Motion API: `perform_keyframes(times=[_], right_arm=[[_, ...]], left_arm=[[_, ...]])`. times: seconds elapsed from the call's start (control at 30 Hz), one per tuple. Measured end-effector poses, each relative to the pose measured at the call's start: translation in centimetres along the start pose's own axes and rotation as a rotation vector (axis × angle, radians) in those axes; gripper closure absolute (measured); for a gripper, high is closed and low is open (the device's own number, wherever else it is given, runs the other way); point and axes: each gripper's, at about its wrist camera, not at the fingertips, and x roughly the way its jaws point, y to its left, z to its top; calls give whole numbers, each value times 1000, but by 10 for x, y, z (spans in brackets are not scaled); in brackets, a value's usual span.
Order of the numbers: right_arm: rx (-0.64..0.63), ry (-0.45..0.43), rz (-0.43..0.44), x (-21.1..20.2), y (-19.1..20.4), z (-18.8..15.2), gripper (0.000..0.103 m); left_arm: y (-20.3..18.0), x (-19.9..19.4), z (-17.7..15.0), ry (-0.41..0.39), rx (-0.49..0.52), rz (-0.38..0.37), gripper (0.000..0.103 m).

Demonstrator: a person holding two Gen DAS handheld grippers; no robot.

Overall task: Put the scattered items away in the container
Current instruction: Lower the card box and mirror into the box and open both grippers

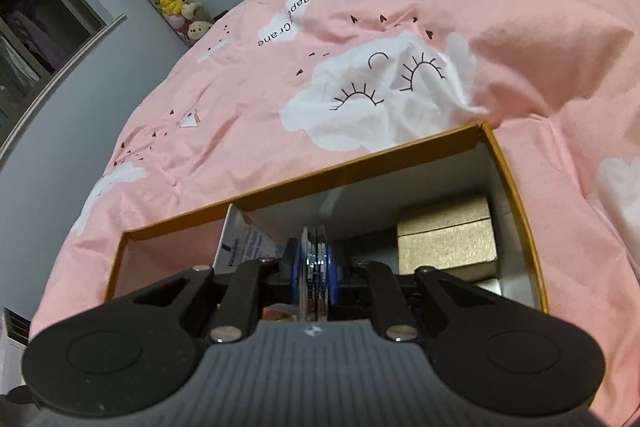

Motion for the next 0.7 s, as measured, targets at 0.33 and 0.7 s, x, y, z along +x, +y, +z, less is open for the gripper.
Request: perform_keyframes(times=[0.33,0.7], right_arm=[[-144,-8,-121,2,6,0,80],[-189,-13,-191,1,8,-4,79]], left_arm=[[-1,-4,-8,-19,-12,21,79],[-3,-12,-16,-31,-16,20,79]])
